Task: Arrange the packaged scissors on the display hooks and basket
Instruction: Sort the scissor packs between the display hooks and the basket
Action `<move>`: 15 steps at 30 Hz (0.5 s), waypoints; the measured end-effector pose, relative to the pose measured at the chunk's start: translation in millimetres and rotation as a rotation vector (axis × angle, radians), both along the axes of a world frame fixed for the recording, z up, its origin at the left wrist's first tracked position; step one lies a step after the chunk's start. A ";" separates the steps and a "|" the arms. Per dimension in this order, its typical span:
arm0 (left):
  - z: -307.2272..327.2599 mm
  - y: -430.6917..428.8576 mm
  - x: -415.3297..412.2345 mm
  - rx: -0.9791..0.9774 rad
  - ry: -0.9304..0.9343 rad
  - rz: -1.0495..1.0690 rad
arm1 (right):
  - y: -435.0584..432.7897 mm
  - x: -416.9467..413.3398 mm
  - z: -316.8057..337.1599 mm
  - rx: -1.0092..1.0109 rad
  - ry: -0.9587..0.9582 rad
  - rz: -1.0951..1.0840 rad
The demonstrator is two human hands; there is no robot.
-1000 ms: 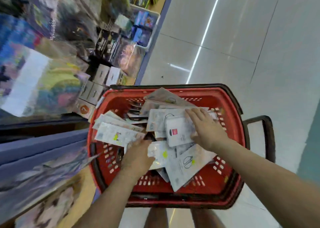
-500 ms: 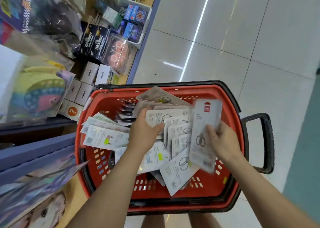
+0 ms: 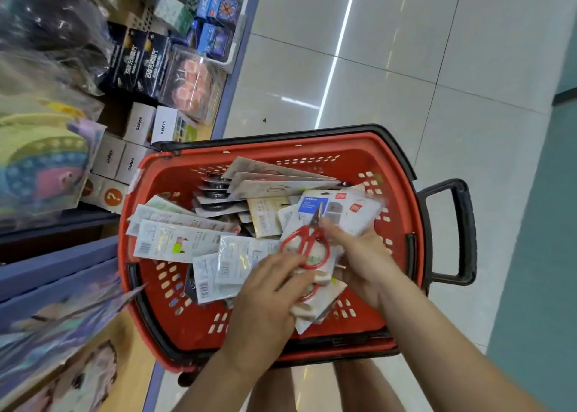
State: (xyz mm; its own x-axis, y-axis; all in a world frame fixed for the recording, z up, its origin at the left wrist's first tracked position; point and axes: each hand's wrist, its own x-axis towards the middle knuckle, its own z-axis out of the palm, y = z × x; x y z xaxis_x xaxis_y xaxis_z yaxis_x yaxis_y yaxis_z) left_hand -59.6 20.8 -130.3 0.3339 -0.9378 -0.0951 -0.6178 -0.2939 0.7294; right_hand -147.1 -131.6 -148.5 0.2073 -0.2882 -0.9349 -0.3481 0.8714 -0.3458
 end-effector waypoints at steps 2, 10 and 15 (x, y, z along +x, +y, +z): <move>-2.1 0.0 -0.5 0.067 0.107 -0.092 | 8.9 -0.4 -7.8 -0.012 0.020 -0.059; -15.7 -2.9 40.6 0.656 0.206 0.052 | -6.7 -17.0 -3.2 -0.446 0.185 0.268; -48.9 -4.6 54.1 0.979 -0.270 -0.193 | -17.0 -26.9 15.9 -0.682 0.145 0.429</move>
State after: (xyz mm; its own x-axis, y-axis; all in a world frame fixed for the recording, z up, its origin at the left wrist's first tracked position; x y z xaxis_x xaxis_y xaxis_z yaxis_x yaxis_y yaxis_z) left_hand -5.6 16.2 -179.2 0.3097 -0.5297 -0.7896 -0.8247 -0.5630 0.0542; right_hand -174.0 -148.6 -132.6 0.3197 -0.7261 -0.6087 -0.6853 0.2665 -0.6778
